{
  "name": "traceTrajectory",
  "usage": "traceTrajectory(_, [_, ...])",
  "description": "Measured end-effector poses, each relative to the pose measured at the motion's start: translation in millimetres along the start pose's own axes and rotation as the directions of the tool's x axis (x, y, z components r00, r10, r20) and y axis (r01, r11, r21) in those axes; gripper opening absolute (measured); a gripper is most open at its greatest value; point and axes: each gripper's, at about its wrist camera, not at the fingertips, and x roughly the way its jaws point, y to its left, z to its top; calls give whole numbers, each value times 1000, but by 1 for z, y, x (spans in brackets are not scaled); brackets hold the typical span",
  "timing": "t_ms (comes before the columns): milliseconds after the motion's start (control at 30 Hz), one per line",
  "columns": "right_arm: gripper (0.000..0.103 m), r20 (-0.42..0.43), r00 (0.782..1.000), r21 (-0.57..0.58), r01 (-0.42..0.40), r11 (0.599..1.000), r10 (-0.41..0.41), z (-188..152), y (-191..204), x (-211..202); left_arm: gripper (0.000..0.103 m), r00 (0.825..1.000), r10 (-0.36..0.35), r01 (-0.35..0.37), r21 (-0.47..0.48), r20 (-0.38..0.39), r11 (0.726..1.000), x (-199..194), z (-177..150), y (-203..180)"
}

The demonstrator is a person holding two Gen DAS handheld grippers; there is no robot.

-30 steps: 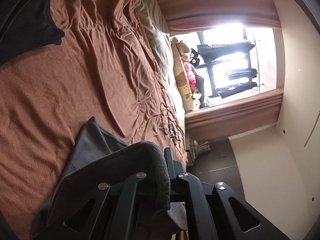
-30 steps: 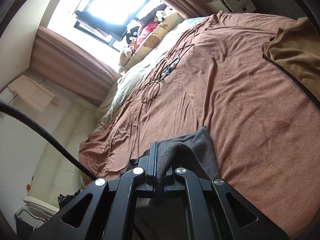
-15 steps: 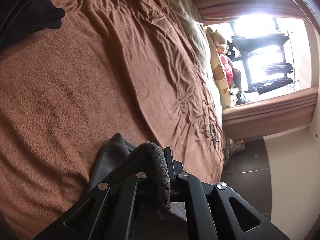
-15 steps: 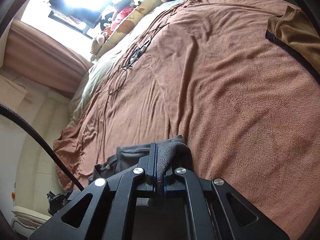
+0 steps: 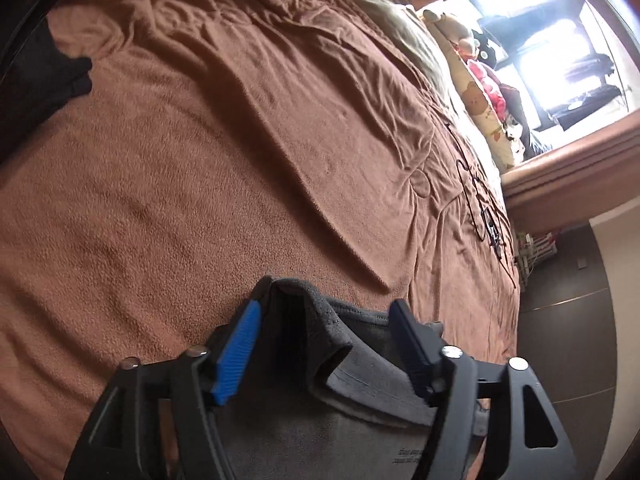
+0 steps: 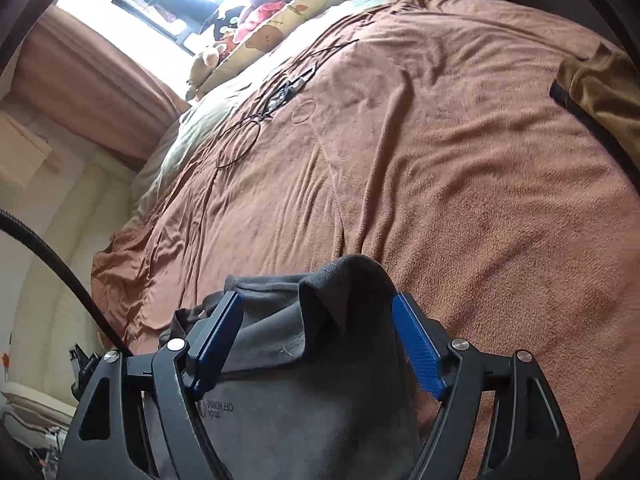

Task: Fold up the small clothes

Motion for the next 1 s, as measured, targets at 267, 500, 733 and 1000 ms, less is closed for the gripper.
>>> traceTrajectory(267, [76,-54,986,-287,134,949,-156,-25,31,-13,80,970,233,-192,376,-65,906,-1,-21,-33])
traceTrajectory(500, [76,-122,958,-450,178,875,-258,-39,61,-2,80,944,316,-219,533,-98,817,1,-46,-30])
traceTrajectory(733, [76,-155,903,-496,279,822,-400,-37,66,35,79,856,499,-303,651,-135,696,38,-63,-22])
traceTrajectory(1000, [76,-142,893,-459,322,828,-426,-15,63,85,80,852,504,-317,628,-141,711,70,-41,-25])
